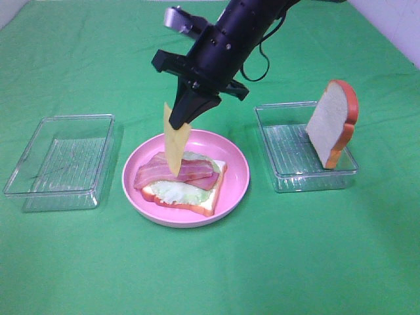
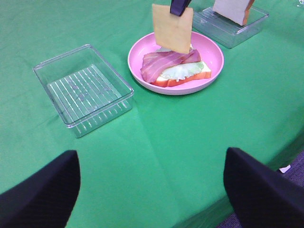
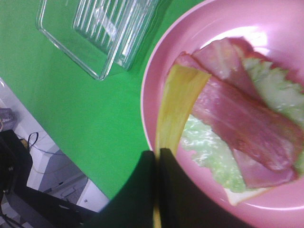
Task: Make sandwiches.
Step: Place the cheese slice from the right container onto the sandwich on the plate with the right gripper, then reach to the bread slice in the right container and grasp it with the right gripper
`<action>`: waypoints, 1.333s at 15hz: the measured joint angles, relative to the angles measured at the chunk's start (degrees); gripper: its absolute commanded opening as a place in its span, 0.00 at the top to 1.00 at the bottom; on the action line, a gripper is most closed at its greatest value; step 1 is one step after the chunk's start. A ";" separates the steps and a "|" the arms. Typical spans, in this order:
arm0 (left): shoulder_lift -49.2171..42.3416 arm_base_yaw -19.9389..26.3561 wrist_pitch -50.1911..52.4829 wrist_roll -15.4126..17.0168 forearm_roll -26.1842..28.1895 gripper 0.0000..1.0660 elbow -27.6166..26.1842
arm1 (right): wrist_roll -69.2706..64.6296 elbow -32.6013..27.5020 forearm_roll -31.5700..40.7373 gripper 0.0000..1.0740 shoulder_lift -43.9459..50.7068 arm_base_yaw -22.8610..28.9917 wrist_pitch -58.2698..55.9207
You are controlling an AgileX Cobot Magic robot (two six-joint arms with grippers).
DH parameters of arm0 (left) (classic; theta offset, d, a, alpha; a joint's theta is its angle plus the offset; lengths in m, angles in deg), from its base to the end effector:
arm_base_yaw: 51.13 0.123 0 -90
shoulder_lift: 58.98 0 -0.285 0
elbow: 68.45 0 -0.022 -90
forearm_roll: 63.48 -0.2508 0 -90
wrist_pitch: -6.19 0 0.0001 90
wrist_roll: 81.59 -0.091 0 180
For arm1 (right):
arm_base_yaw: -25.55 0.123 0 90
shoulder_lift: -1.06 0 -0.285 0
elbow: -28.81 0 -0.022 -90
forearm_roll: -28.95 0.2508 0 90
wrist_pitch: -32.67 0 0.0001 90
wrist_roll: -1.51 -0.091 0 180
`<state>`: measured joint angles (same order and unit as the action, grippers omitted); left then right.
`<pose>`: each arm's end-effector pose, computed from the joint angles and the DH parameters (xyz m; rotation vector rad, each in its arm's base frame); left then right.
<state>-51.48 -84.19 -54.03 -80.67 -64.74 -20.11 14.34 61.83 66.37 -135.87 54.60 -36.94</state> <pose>-0.0038 0.0046 0.2792 0.5645 1.9634 -0.3473 0.3869 0.2742 0.2053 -0.7794 2.8631 0.9710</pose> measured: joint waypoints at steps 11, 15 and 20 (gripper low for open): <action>0.00 0.00 0.00 0.00 0.00 0.26 0.00 | -10.60 0.00 -14.09 0.61 -4.07 2.12 8.31; 0.00 0.00 0.00 0.00 0.00 0.26 0.00 | -11.06 0.00 -16.27 0.35 -4.07 2.12 8.48; 0.00 0.00 0.00 0.00 0.00 0.26 0.00 | -15.36 0.00 -26.47 0.35 -0.06 2.12 6.47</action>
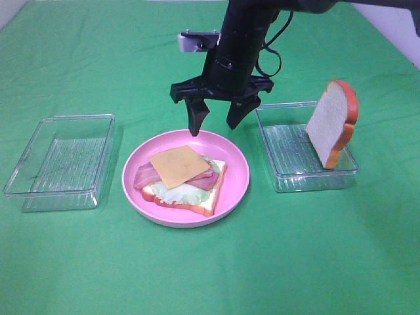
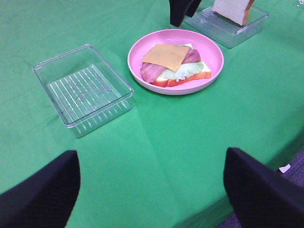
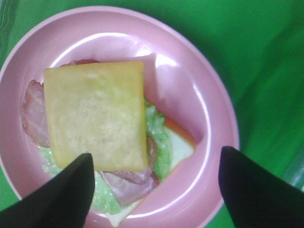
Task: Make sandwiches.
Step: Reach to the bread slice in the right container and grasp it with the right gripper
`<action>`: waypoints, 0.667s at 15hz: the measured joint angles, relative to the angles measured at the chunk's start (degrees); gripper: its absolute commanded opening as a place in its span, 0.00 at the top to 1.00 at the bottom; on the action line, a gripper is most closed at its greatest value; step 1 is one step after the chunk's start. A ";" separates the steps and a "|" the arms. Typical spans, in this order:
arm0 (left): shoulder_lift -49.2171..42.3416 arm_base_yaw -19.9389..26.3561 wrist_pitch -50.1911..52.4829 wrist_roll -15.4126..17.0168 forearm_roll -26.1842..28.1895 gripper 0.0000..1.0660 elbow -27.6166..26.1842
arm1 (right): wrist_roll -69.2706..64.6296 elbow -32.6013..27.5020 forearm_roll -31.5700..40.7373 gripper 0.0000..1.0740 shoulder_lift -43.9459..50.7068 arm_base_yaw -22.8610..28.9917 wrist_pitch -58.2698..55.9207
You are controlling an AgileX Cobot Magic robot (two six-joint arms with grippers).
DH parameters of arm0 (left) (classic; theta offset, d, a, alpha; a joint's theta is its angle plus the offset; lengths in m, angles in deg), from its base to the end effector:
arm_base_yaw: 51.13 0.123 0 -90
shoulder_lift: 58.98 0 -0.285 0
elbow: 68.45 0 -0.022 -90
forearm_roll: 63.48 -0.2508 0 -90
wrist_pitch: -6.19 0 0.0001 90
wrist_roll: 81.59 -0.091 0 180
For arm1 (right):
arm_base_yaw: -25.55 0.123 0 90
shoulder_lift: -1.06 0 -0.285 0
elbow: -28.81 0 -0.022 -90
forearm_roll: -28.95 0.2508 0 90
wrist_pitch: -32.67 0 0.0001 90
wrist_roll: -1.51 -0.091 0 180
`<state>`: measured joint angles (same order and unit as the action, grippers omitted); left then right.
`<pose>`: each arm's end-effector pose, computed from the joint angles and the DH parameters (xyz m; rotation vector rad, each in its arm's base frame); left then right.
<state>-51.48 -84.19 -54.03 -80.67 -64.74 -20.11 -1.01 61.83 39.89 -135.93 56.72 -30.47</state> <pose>-0.0038 0.0046 0.2792 0.5645 1.9634 -0.3473 0.4007 0.2604 0.1909 -0.6353 2.8894 0.3524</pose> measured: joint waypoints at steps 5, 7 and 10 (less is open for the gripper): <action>0.00 0.00 0.00 0.00 0.00 0.26 0.00 | -3.90 0.00 -12.09 0.27 8.31 -0.11 -3.21; 0.00 0.00 0.00 0.00 0.00 0.26 0.00 | -4.24 0.06 -13.24 0.27 11.80 -1.66 -5.67; 0.00 0.00 0.00 0.00 0.00 0.26 0.00 | -4.35 0.06 -13.24 0.27 14.61 -9.22 -6.13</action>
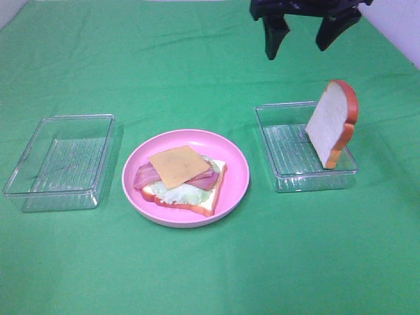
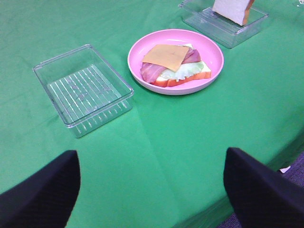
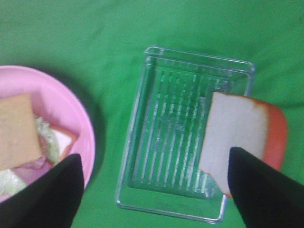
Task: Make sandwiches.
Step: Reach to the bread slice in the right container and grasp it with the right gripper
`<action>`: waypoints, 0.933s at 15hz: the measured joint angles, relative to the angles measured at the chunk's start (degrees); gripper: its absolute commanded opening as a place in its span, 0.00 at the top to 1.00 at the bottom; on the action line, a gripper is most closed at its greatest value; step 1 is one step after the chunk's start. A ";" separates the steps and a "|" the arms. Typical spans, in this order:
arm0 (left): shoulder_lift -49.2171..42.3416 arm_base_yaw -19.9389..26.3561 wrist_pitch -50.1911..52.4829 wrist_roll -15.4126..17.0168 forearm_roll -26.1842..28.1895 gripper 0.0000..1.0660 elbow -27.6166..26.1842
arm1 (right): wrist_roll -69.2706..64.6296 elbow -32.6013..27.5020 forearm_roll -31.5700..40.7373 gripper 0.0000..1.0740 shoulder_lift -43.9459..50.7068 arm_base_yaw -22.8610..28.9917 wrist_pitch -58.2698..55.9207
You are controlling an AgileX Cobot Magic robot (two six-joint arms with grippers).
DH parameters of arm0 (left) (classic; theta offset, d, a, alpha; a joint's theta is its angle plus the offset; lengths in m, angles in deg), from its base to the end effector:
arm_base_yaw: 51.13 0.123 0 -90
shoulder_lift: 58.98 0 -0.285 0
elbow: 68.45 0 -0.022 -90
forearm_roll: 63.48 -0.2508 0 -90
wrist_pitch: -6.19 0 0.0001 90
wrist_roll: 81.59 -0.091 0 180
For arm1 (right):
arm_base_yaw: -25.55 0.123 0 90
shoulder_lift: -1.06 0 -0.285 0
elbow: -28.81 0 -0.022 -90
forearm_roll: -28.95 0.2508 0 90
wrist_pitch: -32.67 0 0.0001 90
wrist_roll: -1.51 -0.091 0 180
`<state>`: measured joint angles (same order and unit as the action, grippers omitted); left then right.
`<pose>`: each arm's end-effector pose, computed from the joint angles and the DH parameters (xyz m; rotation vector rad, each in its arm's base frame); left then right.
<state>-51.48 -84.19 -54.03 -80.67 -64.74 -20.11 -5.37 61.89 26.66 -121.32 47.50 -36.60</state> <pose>-0.0038 0.0046 0.2792 0.5645 1.9634 -0.3473 0.4059 0.1599 0.3041 -0.3727 2.7433 0.0767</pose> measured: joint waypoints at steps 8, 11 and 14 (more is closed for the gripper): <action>0.00 0.00 0.00 0.00 0.00 0.26 0.00 | 2.81 -5.79 6.70 0.27 -1.38 -14.09 -0.46; 0.00 0.00 0.00 0.00 0.00 0.26 0.00 | 4.64 -6.82 8.77 0.27 -1.83 -14.27 -0.63; 0.00 0.00 0.00 0.00 0.00 0.26 0.06 | 4.64 -6.82 9.28 0.27 -4.13 -14.27 -0.63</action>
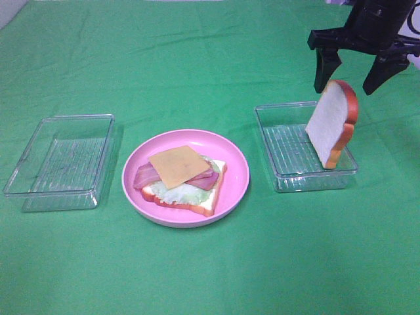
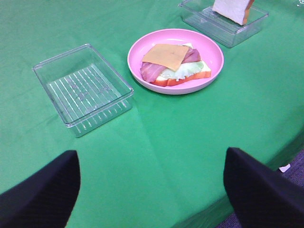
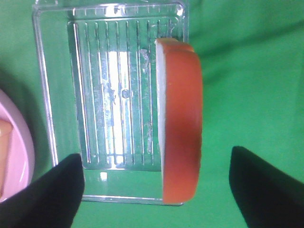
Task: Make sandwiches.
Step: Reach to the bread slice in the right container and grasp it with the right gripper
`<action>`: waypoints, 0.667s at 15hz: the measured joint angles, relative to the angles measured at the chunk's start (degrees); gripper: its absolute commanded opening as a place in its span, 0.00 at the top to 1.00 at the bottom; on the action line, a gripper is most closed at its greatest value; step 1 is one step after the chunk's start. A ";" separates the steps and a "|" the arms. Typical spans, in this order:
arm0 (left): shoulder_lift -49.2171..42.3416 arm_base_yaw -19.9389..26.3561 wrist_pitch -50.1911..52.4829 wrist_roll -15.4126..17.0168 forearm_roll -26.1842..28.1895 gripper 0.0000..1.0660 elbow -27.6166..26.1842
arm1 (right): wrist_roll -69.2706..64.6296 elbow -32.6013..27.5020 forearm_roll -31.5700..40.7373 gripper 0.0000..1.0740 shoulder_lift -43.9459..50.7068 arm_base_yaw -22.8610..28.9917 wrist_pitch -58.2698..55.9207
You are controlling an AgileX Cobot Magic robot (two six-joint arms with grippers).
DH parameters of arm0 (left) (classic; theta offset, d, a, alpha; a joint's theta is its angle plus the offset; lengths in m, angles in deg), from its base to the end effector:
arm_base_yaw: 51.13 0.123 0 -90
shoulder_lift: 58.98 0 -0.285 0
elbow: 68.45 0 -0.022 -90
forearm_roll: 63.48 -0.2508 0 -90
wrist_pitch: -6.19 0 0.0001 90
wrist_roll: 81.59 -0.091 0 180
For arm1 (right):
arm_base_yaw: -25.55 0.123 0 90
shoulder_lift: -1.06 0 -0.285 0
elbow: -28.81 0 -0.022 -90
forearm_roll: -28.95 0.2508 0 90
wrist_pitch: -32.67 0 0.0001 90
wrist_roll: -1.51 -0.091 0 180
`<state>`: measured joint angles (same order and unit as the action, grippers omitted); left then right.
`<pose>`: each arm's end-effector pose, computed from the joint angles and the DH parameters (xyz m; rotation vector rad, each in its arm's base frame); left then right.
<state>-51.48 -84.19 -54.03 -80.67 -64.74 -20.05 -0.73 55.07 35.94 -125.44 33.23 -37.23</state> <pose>-0.0037 0.0045 0.2789 0.5648 1.9644 -0.3470 0.4305 0.0686 0.2401 -0.0935 2.9727 0.1975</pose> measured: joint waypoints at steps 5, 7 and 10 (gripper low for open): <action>0.00 0.00 0.00 0.00 0.06 0.26 0.17 | 0.34 -0.17 -0.86 0.57 -3.95 0.00 0.06; 0.00 0.00 0.00 0.00 0.06 0.26 0.17 | 0.46 -0.17 -1.32 0.85 -3.95 0.00 0.34; 0.00 0.00 0.00 0.00 0.06 0.26 0.17 | 0.63 -0.17 -1.72 1.00 -3.90 0.00 0.34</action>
<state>-51.48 -84.19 -54.03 -80.67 -64.68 -19.88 -0.10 54.89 34.22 -129.34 33.23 -36.89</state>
